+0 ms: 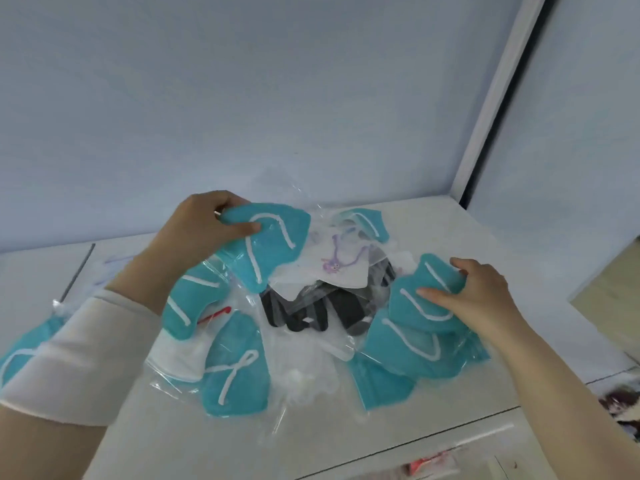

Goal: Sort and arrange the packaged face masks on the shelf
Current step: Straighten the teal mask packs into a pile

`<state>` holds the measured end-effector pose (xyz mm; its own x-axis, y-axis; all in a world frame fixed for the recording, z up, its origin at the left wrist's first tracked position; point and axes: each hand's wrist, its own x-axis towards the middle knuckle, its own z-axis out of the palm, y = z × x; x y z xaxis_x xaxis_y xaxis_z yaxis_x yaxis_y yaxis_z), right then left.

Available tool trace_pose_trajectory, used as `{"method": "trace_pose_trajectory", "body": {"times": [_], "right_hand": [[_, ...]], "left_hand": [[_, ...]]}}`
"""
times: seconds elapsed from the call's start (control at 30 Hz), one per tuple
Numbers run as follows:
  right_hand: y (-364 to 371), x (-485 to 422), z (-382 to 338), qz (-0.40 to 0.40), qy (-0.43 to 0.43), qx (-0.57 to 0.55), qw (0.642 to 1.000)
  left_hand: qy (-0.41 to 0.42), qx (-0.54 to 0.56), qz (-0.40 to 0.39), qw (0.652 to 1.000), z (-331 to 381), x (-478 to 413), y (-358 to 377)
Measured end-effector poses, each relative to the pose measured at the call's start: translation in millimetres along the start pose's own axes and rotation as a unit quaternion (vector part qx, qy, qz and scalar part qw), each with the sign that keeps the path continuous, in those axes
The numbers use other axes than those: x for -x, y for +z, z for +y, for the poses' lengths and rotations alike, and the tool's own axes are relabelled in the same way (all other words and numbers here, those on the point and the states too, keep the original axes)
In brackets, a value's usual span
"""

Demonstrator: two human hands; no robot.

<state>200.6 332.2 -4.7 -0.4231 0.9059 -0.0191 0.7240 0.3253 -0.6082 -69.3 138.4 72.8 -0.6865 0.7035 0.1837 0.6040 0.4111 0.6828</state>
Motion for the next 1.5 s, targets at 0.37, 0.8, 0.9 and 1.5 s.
{"method": "trace_pose_trajectory", "body": {"times": [0.37, 0.8, 0.9, 1.5], "right_hand": [[-49, -12, 0, -0.113, 0.033, -0.475, 0.872], [-31, 16, -32, -0.123, 0.009, -0.568, 0.814], [-27, 19, -38, -0.113, 0.006, -0.579, 0.808], [-15, 42, -56, -0.122, 0.037, -0.604, 0.787]], "left_hand": [[-0.164, 0.407, 0.06, 0.897, 49, 69, 70], [-0.136, 0.54, 0.054, 0.829, 63, 99, 101], [-0.125, 0.553, 0.051, 0.822, 62, 100, 103], [-0.091, 0.581, 0.078, 0.805, 66, 103, 111]]}}
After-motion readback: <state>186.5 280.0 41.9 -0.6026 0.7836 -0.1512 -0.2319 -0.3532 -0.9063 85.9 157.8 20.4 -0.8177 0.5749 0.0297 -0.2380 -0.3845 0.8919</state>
